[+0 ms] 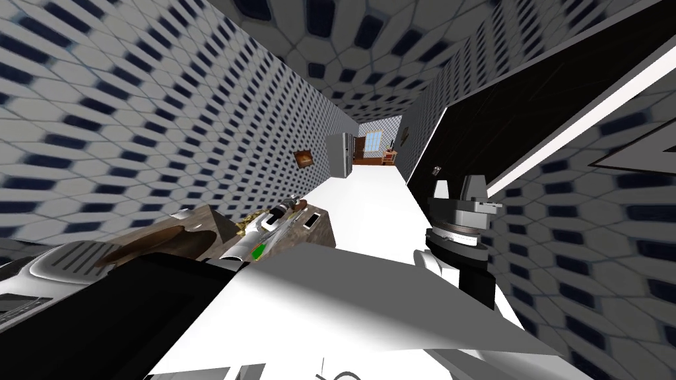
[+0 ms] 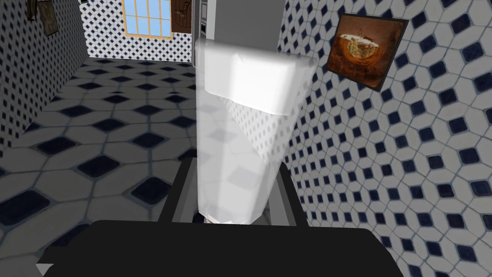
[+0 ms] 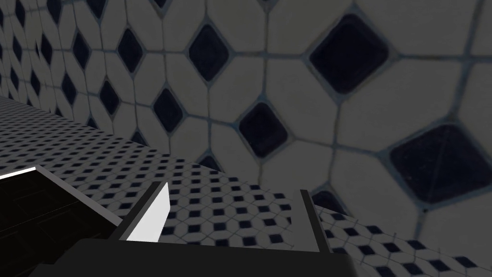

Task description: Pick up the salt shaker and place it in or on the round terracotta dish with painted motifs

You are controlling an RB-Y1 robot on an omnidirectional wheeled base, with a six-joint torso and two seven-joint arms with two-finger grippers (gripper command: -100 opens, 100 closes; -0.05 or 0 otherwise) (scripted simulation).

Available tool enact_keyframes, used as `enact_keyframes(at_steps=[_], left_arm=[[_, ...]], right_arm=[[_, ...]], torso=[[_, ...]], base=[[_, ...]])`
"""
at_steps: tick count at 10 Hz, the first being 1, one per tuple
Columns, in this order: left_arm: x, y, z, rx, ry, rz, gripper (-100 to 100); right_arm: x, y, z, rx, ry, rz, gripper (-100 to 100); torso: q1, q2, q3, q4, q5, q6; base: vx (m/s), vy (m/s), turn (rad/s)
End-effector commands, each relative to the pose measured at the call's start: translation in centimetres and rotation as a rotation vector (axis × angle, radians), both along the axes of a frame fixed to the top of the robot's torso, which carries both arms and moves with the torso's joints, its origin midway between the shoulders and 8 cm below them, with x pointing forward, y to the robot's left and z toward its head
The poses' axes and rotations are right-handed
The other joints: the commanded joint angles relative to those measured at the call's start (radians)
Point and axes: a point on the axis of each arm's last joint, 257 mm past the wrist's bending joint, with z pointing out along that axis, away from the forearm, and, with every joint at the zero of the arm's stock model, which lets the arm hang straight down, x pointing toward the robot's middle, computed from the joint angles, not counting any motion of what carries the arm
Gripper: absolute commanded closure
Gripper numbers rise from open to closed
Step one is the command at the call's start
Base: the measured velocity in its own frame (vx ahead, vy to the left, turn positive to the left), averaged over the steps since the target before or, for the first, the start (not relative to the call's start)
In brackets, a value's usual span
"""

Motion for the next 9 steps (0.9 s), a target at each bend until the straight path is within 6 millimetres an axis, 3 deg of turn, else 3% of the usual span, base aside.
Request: enact_keyframes(at_steps=[1, 3, 4, 5, 9], left_arm=[[-0.7, 1.6, -0.8, -0.01, 0.016, 0.037, 100], [-2.1, 4.2, -2.3, -0.026, 0.045, 0.102, 100], [-1.4, 3.4, -2.0, -0.021, 0.035, 0.078, 100], [-1.6, 3.6, -2.2, -0.022, 0.037, 0.083, -100], [-1.5, 3.6, -2.2, -0.022, 0.037, 0.083, -100]], right_arm=[[0.0, 0.0, 0.0, 0.0, 0.0, 0.0, 0], [0.0, 0.0, 0.0, 0.0, 0.0, 0.0, 0], [0.0, 0.0, 0.0, 0.0, 0.0, 0.0, 0], [0.0, 0.0, 0.0, 0.0, 0.0, 0.0, 0], [0.0, 0.0, 0.0, 0.0, 0.0, 0.0, 0]], torso=[[0.0, 0.0, 0.0, 0.0, 0.0, 0.0], [-0.001, 0.002, 0.001, 0.0, 0.0, 0.0], [0.0, 0.001, 0.001, 0.0, 0.0, -0.001], [-0.001, 0.003, 0.002, 0.001, -0.001, -0.001], [-0.003, 0.007, 0.004, 0.002, -0.001, -0.001]], base=[[0.051, 0.001, -0.043], [0.072, 0.007, -0.093], [0.043, 0.012, -0.013], [0.008, 0.003, 0.004], [0.0, 0.0, 0.0]])
